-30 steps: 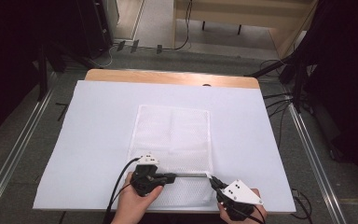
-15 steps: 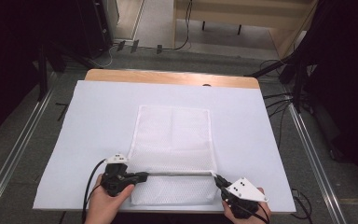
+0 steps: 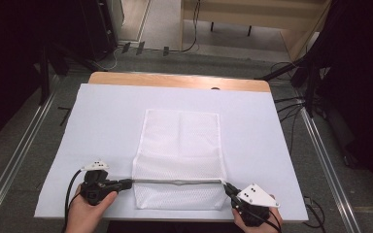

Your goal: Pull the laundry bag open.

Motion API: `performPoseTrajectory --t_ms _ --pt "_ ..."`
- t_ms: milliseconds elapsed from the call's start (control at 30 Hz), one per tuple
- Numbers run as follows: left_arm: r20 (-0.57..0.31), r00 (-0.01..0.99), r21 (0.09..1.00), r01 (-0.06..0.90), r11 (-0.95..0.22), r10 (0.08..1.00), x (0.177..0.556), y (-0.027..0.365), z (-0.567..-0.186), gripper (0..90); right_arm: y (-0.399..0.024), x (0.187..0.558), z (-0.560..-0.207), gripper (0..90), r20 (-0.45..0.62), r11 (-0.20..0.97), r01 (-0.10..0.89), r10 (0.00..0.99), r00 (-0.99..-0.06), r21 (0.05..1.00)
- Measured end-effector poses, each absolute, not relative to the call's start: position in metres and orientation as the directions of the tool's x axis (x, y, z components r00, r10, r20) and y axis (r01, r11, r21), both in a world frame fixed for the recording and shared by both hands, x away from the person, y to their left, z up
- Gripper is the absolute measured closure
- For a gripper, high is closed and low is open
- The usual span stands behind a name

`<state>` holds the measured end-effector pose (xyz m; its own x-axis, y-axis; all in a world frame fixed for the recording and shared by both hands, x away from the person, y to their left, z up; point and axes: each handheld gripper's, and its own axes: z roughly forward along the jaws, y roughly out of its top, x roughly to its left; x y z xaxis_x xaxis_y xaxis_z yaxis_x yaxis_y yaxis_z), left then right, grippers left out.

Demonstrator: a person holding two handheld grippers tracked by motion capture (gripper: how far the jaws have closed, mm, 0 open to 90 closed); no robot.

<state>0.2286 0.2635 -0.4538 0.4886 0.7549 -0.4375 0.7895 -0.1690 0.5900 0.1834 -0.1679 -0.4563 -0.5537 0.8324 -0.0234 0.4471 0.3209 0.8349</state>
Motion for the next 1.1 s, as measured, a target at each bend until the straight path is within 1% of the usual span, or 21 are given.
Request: performPoseTrajectory --t_ms 67,100,133,167,200,233,300,333,367,433,500,533,567,600,700,733,767,800,833,1000,1100 --pt "-0.437 0.492 0.597 0.785 -0.167 0.753 0.229 0.264 -0.454 86.7 -0.170 0.185 -0.459 85.0 -0.001 0.307 0.448 0.826 -0.563 0.839" --pt "-0.437 0.492 0.597 0.785 -0.167 0.753 0.229 0.264 -0.454 83.3 -0.170 0.185 -0.459 85.0 -0.001 0.307 0.448 0.826 -0.563 0.839" --pt "-0.439 0.495 0.612 0.776 -0.155 0.750 0.229 0.264 -0.454 83.3 -0.172 0.186 -0.461 75.9 0.011 0.299 0.449 0.823 -0.569 0.842" --pt "-0.441 0.497 0.624 0.769 -0.143 0.748 0.229 0.264 -0.454 68.0 -0.172 0.188 -0.464 56.3 0.020 0.287 0.448 0.824 -0.567 0.847" --pt "-0.442 0.499 0.645 0.754 -0.122 0.745 0.228 0.264 -0.453 53.3 -0.172 0.190 -0.465 40.3 0.022 0.279 0.460 0.836 -0.548 0.843" --pt "-0.444 0.502 0.656 0.746 -0.112 0.742 0.228 0.264 -0.452 53.3 -0.172 0.190 -0.465 40.3 0.022 0.279 0.460 0.836 -0.548 0.843" --pt "-0.418 0.498 0.685 0.722 -0.096 0.760 0.226 0.263 -0.451 41.8 -0.174 0.192 -0.463 32.7 0.022 0.265 0.462 0.849 -0.527 0.847" --pt "-0.401 0.499 0.699 0.709 -0.095 0.768 0.225 0.263 -0.450 38.4 -0.176 0.193 -0.462 32.0 0.043 0.243 0.460 0.848 -0.528 0.854" --pt "-0.397 0.497 0.702 0.706 -0.094 0.772 0.225 0.263 -0.450 38.4 -0.176 0.193 -0.462 32.0 0.043 0.243 0.460 0.848 -0.528 0.854" --pt "-0.384 0.497 0.711 0.697 -0.094 0.778 0.225 0.263 -0.451 31.4 -0.180 0.193 -0.461 29.9 0.064 0.225 0.461 0.845 -0.531 0.859" --pt "-0.376 0.503 0.722 0.686 -0.094 0.778 0.225 0.263 -0.452 28.5 -0.181 0.194 -0.461 28.9 0.061 0.227 0.456 0.843 -0.534 0.860" --pt "-0.369 0.510 0.732 0.675 -0.095 0.777 0.225 0.264 -0.451 25.6 -0.183 0.194 -0.461 27.1 0.065 0.221 0.456 0.845 -0.531 0.862" --pt "-0.349 0.531 0.750 0.652 -0.110 0.772 0.223 0.265 -0.451 18.7 -0.186 0.195 -0.459 22.7 0.067 0.213 0.452 0.847 -0.527 0.866" --pt "-0.326 0.562 0.776 0.618 -0.125 0.760 0.221 0.268 -0.450 17.1 -0.187 0.196 -0.459 20.9 0.064 0.215 0.451 0.848 -0.527 0.866" --pt "-0.342 0.579 0.793 0.600 -0.103 0.740 0.221 0.273 -0.448 17.2 -0.191 0.197 -0.458 16.2 0.062 0.210 0.445 0.851 -0.522 0.870" --pt "-0.341 0.596 0.817 0.570 -0.084 0.727 0.219 0.278 -0.447 17.0 -0.196 0.198 -0.456 13.4 0.054 0.209 0.439 0.856 -0.514 0.874" --pt "-0.341 0.596 0.817 0.570 -0.084 0.727 0.219 0.278 -0.447 15.8 -0.196 0.198 -0.456 13.4 0.054 0.209 0.439 0.856 -0.514 0.874" --pt "-0.304 0.602 0.838 0.537 -0.093 0.738 0.218 0.283 -0.445 14.4 -0.204 0.200 -0.456 10.6 0.057 0.194 0.433 0.862 -0.504 0.880" --pt "-0.304 0.602 0.838 0.537 -0.093 0.738 0.218 0.283 -0.445 14.5 -0.204 0.200 -0.456 10.6 0.057 0.194 0.433 0.862 -0.504 0.880" --pt "-0.250 0.583 0.866 0.492 -0.092 0.773 0.218 0.296 -0.443 13.9 -0.229 0.207 -0.456 1.5 0.107 0.138 0.447 0.870 -0.480 0.884" --pt "-0.218 0.571 0.872 0.478 -0.105 0.791 0.218 0.300 -0.444 13.1 -0.244 0.210 -0.457 0.0 0.138 0.101 0.458 0.877 -0.460 0.883"
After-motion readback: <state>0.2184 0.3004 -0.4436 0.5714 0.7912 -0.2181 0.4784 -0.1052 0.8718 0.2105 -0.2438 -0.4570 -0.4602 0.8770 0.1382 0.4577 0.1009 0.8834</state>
